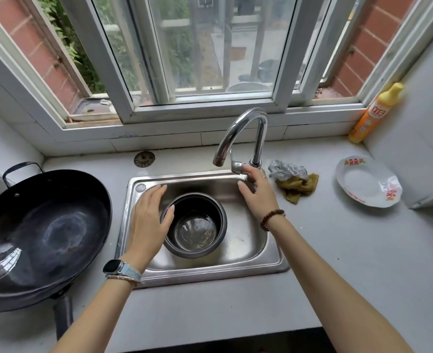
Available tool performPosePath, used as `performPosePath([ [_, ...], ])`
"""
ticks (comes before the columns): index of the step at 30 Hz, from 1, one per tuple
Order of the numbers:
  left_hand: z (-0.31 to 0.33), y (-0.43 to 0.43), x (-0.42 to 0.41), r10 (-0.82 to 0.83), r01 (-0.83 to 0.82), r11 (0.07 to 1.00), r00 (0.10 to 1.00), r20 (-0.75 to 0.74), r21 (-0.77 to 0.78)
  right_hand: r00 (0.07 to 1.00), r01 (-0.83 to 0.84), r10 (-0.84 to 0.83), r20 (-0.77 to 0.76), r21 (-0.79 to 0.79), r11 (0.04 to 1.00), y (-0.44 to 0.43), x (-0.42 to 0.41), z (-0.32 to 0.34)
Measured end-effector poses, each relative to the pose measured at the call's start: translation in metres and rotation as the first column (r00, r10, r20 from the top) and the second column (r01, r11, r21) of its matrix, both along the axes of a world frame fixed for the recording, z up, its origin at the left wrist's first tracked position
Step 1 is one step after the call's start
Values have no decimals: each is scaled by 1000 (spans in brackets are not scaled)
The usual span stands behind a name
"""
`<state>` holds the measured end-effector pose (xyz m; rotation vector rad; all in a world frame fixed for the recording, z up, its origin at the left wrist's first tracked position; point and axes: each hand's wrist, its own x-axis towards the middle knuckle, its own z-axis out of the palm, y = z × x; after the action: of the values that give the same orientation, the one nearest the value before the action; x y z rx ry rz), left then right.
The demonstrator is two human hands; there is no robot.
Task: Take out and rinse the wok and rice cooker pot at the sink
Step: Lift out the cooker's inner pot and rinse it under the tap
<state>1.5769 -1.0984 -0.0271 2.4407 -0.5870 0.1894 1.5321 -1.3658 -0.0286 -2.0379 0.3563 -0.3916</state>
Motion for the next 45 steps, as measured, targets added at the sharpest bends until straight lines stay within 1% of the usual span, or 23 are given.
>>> performPosePath([
  [3, 6, 1, -4, 16, -17, 999, 1000, 26, 31, 998, -20, 16, -65, -48, 999, -5, 26, -2],
  [6, 8, 6, -6, 36, -38, 998, 999, 35, 50, 988, -40, 42, -149, 17, 999, -11, 52, -10],
  [12, 11, 12, -11, 79, -81, 991, 997, 22, 104, 977, -103, 101, -189, -1, 995, -20, 86, -27],
  [16, 10, 13, -14, 100, -103, 987, 995, 28, 126, 974, -83, 73, -216, -37, 996, -20, 96, -38],
  [19, 9, 14, -16, 102, -104, 986, 995, 21, 128, 969, -84, 66, -237, -67, 994, -21, 102, -44],
  [22, 8, 14, -17, 124, -124, 985, 992, 13, 119, 961, -104, 84, -263, -61, 993, -20, 107, -50],
  [27, 9, 15, -20, 131, -130, 986, 991, 1, 101, 924, -170, 123, -361, -102, 980, -18, 114, -52],
  [30, 8, 17, -19, 129, -128, 987, 992, -3, 92, 910, -188, 129, -394, -117, 975, -19, 116, -50],
  [34, 8, 20, -19, 133, -131, 989, 991, -22, 62, 922, -158, 134, -362, -37, 987, -20, 106, -42],
  [36, 8, 21, -20, 132, -131, 990, 991, -32, 45, 939, -160, 134, -317, -59, 985, -19, 95, -34],
  [38, 7, 22, -20, 134, -134, 991, 990, -53, 15, 963, -128, 116, -242, -38, 991, -19, 82, -26],
  [40, 6, 24, -20, 139, -140, 990, 988, -71, -13, 977, -63, 68, -203, 31, 998, -19, 67, -20],
  [45, -4, 28, -19, 160, -170, 984, 977, -143, -57, 977, 50, 1, -212, 235, 971, -19, 29, -17],
])
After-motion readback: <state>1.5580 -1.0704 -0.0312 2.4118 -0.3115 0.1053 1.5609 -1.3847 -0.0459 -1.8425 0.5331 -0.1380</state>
